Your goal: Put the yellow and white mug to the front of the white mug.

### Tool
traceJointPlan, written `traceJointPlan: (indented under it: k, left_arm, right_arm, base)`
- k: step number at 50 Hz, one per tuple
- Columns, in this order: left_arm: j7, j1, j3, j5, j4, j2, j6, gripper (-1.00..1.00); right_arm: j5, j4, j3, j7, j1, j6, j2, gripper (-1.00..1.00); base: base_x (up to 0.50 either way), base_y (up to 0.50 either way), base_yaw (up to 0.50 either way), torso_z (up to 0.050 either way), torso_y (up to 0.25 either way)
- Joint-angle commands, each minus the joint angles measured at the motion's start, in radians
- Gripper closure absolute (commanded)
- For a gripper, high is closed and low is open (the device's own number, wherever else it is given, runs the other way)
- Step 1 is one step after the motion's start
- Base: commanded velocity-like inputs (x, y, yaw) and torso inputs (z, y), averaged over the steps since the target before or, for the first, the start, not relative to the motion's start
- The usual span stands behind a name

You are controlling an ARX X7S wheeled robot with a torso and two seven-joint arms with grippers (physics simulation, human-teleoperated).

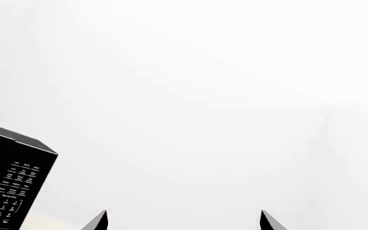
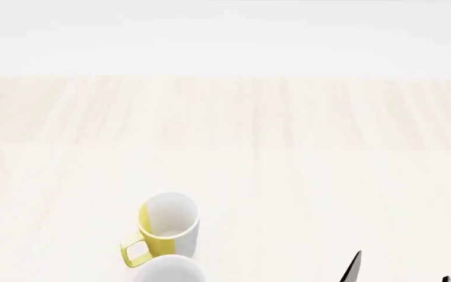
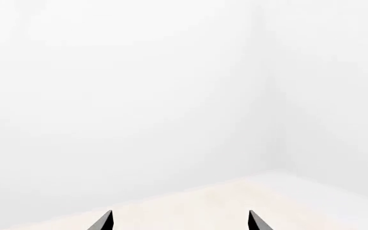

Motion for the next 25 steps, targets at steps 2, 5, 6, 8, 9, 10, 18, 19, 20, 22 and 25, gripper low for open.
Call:
traceJointPlan:
  k: [2,5,6,8,9,10,18,19,20,22,25]
  left_arm:
    - [-0.169,0.055,0.014,0.017,0.033,0.021,0.154,-1.00]
    - [-0.190,0.073,0.048,0.022,0.045,0.007,0.176,-1.00]
    - [-0.199,0.076,0.046,0.032,0.043,0.020,0.212,-1.00]
    - [-0.202,0.079,0.061,0.090,0.035,0.015,0.237,-1.00]
    - [-0.200,0.091,0.075,0.030,0.050,0.002,0.221,-1.00]
    - [-0.211,0.089,0.076,0.044,0.050,-0.002,0.217,-1.00]
    - [-0.273,0.122,0.085,0.107,0.088,0.000,0.285,-1.00]
    - [-0.273,0.130,0.088,0.116,0.097,0.003,0.302,-1.00]
    - [-0.274,0.135,0.094,0.121,0.101,-0.002,0.301,-1.00]
    - [-0.278,0.145,0.101,0.119,0.113,-0.011,0.309,-1.00]
    - [-0.291,0.155,0.102,0.139,0.120,-0.005,0.339,-1.00]
  right_arm:
    - [-0.083,-0.014,0.039,0.033,-0.023,-0.064,-0.037,-1.00]
    - [-0.093,-0.012,0.044,0.043,-0.025,-0.078,-0.043,-1.00]
    - [-0.095,-0.015,0.046,0.045,-0.028,-0.082,-0.043,-1.00]
    - [-0.103,-0.017,0.052,0.054,-0.031,-0.089,-0.046,-1.00]
    - [-0.110,-0.016,0.053,0.057,-0.031,-0.095,-0.047,-1.00]
    - [-0.113,-0.016,0.054,0.060,-0.032,-0.098,-0.049,-1.00]
    - [-0.139,-0.010,0.054,0.073,-0.031,-0.119,-0.056,-1.00]
    - [-0.142,-0.012,0.057,0.077,-0.034,-0.124,-0.058,-1.00]
    - [-0.143,-0.015,0.057,0.078,-0.036,-0.124,-0.057,-1.00]
    - [-0.146,-0.019,0.060,0.082,-0.039,-0.129,-0.058,-1.00]
    - [-0.152,-0.019,0.060,0.085,-0.041,-0.136,-0.058,-1.00]
  base:
    - [0.00,0.00,0.00,0.000,0.000]
    - [0.00,0.00,0.00,0.000,0.000]
    - [0.00,0.00,0.00,0.000,0.000]
    - [0.00,0.00,0.00,0.000,0.000]
    - [0.00,0.00,0.00,0.000,0.000]
    - [0.00,0.00,0.00,0.000,0.000]
    - [0.00,0.00,0.00,0.000,0.000]
    - [0.00,0.00,0.00,0.000,0.000]
    - [0.00,0.00,0.00,0.000,0.000]
    - [0.00,0.00,0.00,0.000,0.000]
    - [0.00,0.00,0.00,0.000,0.000]
